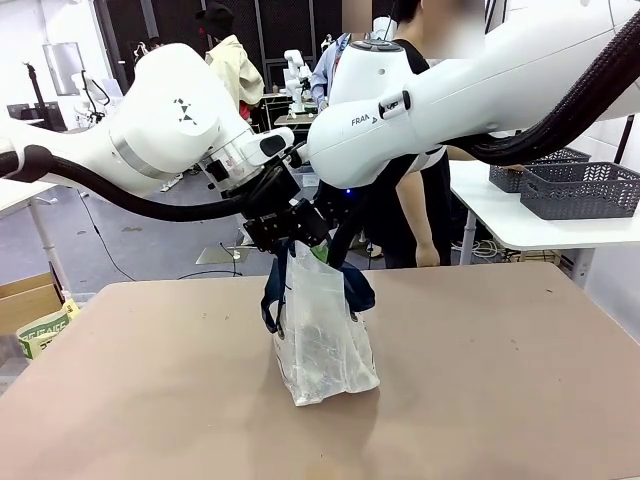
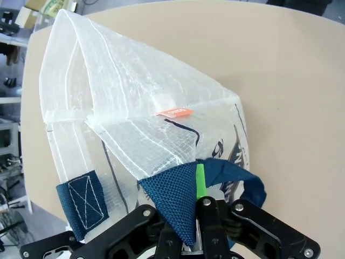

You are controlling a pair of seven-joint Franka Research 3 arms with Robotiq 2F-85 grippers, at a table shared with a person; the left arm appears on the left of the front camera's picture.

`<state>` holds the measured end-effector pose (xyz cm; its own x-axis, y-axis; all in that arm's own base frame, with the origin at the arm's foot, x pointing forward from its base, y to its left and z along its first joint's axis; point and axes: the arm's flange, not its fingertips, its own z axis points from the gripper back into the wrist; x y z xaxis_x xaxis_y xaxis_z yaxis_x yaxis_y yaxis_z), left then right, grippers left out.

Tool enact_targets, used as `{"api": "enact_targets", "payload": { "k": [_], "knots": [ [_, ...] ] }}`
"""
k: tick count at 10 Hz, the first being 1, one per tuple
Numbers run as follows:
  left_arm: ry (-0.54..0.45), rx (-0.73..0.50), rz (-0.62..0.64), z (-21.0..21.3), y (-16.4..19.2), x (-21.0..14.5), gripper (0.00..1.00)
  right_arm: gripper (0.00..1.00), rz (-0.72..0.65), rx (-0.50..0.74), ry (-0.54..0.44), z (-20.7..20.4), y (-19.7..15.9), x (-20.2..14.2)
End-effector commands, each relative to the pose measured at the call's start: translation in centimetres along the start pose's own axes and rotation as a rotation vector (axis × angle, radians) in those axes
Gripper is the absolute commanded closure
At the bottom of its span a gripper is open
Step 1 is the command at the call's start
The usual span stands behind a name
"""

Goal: Transfer purchased items from the store into the shopping bag.
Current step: Move the Reusable shopping bag to the right side of the table.

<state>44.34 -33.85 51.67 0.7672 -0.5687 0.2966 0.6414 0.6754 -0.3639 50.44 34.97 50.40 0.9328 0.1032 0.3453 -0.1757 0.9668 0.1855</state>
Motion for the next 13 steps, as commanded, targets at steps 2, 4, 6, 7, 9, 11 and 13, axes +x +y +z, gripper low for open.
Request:
{"api": "enact_targets", "payload": {
  "k": [2, 4, 6, 7, 9, 11, 13],
  "knots": [
    [0.003, 0.063, 0.030, -1.4, -1.1, 0.6, 0.00, 1.00, 0.014, 0.045, -0.005, 0.0, 0.5, 0.3],
    [-0.017, 0.101, 0.023, -1.8, -1.2, 0.3, 0.39, 1.00, 0.015, 0.047, -0.008, 0.2, 0.4, 0.4],
    [-0.050, 0.101, 0.035, -1.5, -1.4, -0.1, 0.78, 1.00, 0.012, 0.052, -0.014, 0.3, 0.5, 0.3],
    [-0.065, 0.108, 0.040, -1.3, -1.4, -0.4, 0.97, 1.00, 0.011, 0.053, -0.017, 0.4, 0.4, 0.3],
    [-0.074, 0.112, 0.033, -1.1, -1.6, -0.5, 1.00, 1.00, 0.006, 0.059, -0.025, 0.7, 0.4, 0.4],
    [-0.065, 0.112, 0.024, -0.9, -1.6, -0.1, 1.00, 1.00, 0.004, 0.060, -0.030, 0.8, 0.4, 0.4],
    [-0.071, 0.119, 0.019, -0.6, -1.7, -0.2, 1.00, 1.00, 0.003, 0.063, -0.035, 1.0, 0.4, 0.3]
  ]
}}
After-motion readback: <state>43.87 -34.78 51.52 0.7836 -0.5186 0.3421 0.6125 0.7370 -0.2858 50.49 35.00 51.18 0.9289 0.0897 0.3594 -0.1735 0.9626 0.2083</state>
